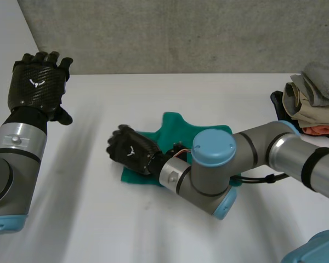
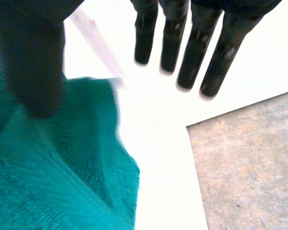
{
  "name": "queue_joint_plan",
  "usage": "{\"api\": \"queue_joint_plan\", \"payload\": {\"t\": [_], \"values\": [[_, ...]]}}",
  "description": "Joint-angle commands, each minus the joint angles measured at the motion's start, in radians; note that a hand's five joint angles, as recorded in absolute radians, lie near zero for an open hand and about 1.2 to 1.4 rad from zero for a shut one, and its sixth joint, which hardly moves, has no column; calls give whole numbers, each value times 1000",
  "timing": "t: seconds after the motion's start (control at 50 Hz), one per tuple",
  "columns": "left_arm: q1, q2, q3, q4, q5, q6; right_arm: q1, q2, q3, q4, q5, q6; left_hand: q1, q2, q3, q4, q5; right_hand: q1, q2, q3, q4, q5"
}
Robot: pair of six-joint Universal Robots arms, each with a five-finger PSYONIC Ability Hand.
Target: Fold the laundry.
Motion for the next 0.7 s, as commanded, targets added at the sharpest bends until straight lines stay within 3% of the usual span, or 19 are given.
{"api": "queue_joint_plan", "payload": {"t": [0.02, 0.12, 0.24, 0.3, 0.36, 0.42, 0.52, 0.6, 0.7], "values": [[-21, -43, 31, 9, 2, -7, -13, -153, 62, 11, 148, 96, -24, -30, -36, -30, -49, -179, -297, -314, -318, -319], [-94, -112, 105, 9, 1, -36, -137, -334, 224, 14, 185, 378, -24, -30, -36, -30, -49, -179, -297, -314, -318, -319], [-226, -260, 223, 2, 15, -70, -237, -480, 392, 65, 190, 558, -24, -30, -36, -30, -49, -179, -297, -314, -318, -319], [-275, -346, 288, -1, 41, -67, -289, -500, 463, 125, 190, 574, -24, -29, -36, -29, -48, -179, -297, -314, -318, -319], [-295, -453, 361, -11, 50, -57, -339, -506, 530, 155, 196, 571, 37, 32, 26, 32, 13, 21, -97, -114, -117, -119], [-297, -535, 418, -43, 44, -51, -366, -508, 573, 158, 197, 568, 82, 76, 70, 77, 58, 60, -58, -75, -79, -80], [-292, -642, 492, -129, 0, 11, -370, -505, 618, 155, 193, 568, 217, 211, 205, 212, 193, 154, 36, 19, 15, 14], [-260, -667, 501, -133, -53, 105, -360, -493, 636, 143, 206, 568, 235, 229, 223, 229, 210, 239, 121, 104, 101, 99], [-240, -705, 512, -132, -91, 139, -355, -474, 641, 125, 231, 566, 220, 214, 208, 215, 196, 280, 162, 145, 142, 140]]}}
